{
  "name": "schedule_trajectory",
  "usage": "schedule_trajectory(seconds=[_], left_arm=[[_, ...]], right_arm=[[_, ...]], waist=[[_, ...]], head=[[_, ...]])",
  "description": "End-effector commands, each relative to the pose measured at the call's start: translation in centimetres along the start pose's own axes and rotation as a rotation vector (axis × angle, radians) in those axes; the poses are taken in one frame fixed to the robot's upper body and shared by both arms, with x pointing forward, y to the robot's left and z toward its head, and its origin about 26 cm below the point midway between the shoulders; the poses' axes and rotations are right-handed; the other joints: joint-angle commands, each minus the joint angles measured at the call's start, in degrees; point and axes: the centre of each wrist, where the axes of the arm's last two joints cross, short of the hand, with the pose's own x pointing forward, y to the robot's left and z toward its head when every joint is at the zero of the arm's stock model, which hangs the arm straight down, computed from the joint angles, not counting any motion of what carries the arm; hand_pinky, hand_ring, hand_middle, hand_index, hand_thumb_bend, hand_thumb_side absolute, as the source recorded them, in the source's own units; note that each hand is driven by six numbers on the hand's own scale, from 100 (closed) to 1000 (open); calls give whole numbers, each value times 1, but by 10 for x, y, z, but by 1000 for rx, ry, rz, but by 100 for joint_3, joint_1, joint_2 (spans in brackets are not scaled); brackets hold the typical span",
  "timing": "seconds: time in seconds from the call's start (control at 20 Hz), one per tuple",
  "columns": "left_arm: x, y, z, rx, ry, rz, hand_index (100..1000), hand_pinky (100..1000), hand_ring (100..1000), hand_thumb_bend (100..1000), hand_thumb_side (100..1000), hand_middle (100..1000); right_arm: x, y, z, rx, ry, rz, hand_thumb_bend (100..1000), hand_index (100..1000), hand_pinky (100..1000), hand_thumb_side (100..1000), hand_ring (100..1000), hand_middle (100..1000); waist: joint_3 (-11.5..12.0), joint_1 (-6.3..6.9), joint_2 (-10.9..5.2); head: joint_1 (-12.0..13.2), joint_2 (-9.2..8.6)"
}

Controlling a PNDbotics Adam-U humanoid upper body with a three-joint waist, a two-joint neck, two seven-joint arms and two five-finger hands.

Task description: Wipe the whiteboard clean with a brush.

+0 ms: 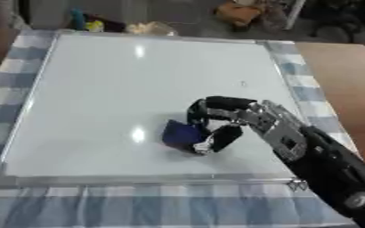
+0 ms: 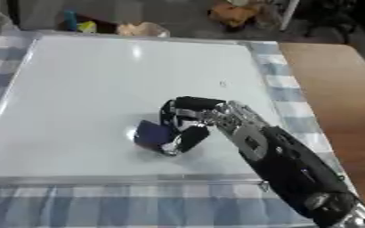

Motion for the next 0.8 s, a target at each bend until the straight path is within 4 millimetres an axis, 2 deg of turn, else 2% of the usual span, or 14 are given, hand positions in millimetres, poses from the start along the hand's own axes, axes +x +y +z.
schedule_trajectory(seconds=[0.05,0.35,0.8], left_arm=[[8,4,-3,1,-26,-11,695,548,525,651,955,577],[8,4,-3,3,-24,-11,695,548,525,651,954,577],[8,4,-3,2,-25,-9,695,548,525,652,954,576]], right_arm=[[7,-20,6,-27,-9,53,359,290,579,600,659,639],[17,-20,5,23,6,126,388,299,596,595,668,652],[12,-8,-4,42,46,147,403,294,597,584,666,648]], waist=[[-17,23,-114],[-51,21,-128],[-52,20,-130]], head=[[-18,26],[-28,36],[-39,29]])
